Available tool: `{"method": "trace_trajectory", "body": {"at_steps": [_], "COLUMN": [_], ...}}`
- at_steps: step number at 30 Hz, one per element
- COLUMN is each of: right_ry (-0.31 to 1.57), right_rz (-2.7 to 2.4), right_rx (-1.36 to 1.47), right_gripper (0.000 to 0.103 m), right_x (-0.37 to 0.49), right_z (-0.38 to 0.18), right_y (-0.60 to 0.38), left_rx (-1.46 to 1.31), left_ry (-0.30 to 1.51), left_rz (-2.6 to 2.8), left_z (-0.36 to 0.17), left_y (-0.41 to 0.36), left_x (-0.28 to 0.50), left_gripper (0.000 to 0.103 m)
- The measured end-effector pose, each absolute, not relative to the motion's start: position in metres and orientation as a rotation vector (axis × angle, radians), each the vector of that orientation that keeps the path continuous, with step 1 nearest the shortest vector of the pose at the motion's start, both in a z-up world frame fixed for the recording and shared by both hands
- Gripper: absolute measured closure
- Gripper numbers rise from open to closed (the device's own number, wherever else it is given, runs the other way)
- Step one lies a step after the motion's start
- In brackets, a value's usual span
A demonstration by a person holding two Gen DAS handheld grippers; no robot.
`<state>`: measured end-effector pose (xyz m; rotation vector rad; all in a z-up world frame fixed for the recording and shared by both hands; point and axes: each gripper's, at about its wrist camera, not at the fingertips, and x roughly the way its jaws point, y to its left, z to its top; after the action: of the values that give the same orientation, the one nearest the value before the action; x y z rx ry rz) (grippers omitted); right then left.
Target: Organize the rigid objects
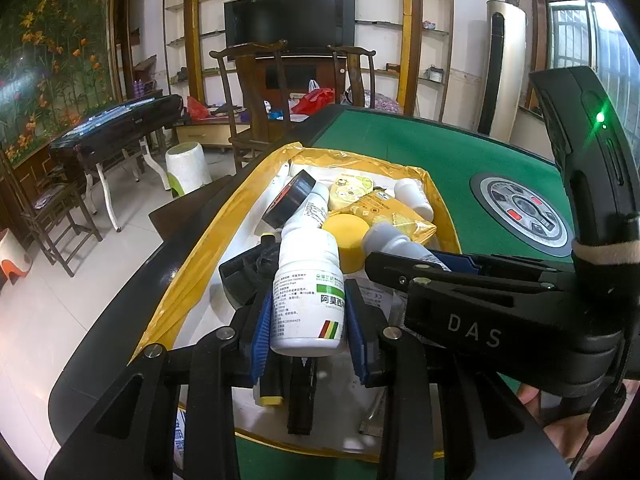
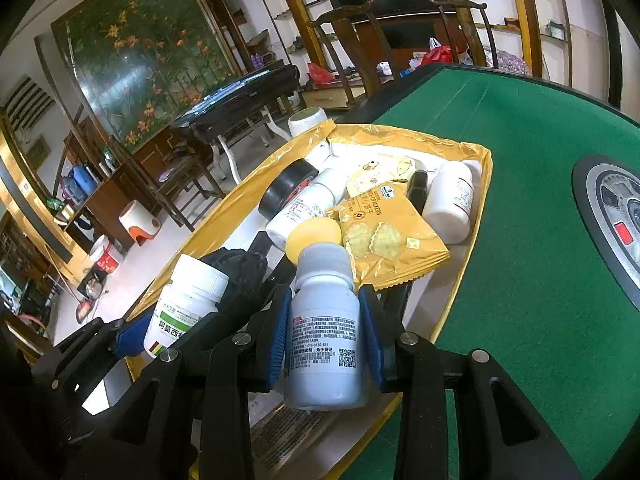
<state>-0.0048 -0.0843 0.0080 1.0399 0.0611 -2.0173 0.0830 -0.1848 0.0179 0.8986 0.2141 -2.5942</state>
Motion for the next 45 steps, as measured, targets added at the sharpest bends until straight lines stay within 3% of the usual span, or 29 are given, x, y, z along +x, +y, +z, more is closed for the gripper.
{"method": "trace_trajectory", "body": {"at_steps": [4, 5, 6, 7, 8, 14, 17, 25, 31, 36, 38, 45], "right_ry": [0.062, 0.062, 0.062, 0.063, 0.063, 0.047, 0.008, -0.034, -0.067, -0.064, -0.068, -0.074], "right_rz": [-2.018, -2.019, -2.025, -2.034, -2.038, -2.077, -2.085, -2.108, -2.162, -2.187, -2.192, -2.215], "right_rx": [1.036, 1.033, 1.026, 1.011, 0.996, 0.92, 0.905, 0.908, 0.871, 0.848, 0.847, 0.827], "right_gripper": [0.071, 0.067, 0.065, 0.056, 0.047, 0.045, 0.044, 0.043, 0.029, 0.024, 0.013, 0.009], "right_x": [-0.005, -0.005, -0.005, -0.004, -0.003, 0.003, 0.001, -0.001, 0.004, 0.009, 0.011, 0.016], "right_z": [0.01, 0.011, 0.012, 0.015, 0.018, 0.031, 0.035, 0.034, 0.038, 0.039, 0.038, 0.041], "right_y": [-0.084, -0.084, -0.083, -0.082, -0.081, -0.072, -0.063, -0.041, -0.017, -0.006, -0.003, 0.005], "left_rx": [0.901, 0.907, 0.912, 0.91, 0.894, 0.859, 0.831, 0.782, 0.782, 0.752, 0.759, 0.75], "left_ry": [0.222, 0.229, 0.237, 0.24, 0.242, 0.232, 0.244, 0.228, 0.259, 0.294, 0.282, 0.132], "left_rz": [-2.596, -2.597, -2.596, -2.596, -2.596, -2.596, -2.598, -2.576, -2.547, -2.544, -2.533, -2.461], "left_z": [0.017, 0.017, 0.017, 0.018, 0.019, 0.028, 0.033, 0.039, 0.042, 0.046, 0.048, 0.048], "left_y": [-0.185, -0.185, -0.185, -0.185, -0.185, -0.186, -0.188, -0.184, -0.182, -0.184, -0.183, -0.169], "left_x": [0.083, 0.083, 0.083, 0.083, 0.085, 0.091, 0.095, 0.095, 0.097, 0.103, 0.102, 0.102], "left_gripper": [0.071, 0.068, 0.057, 0.042, 0.036, 0.035, 0.02, 0.02, 0.02, 0.019, 0.018, 0.018]}}
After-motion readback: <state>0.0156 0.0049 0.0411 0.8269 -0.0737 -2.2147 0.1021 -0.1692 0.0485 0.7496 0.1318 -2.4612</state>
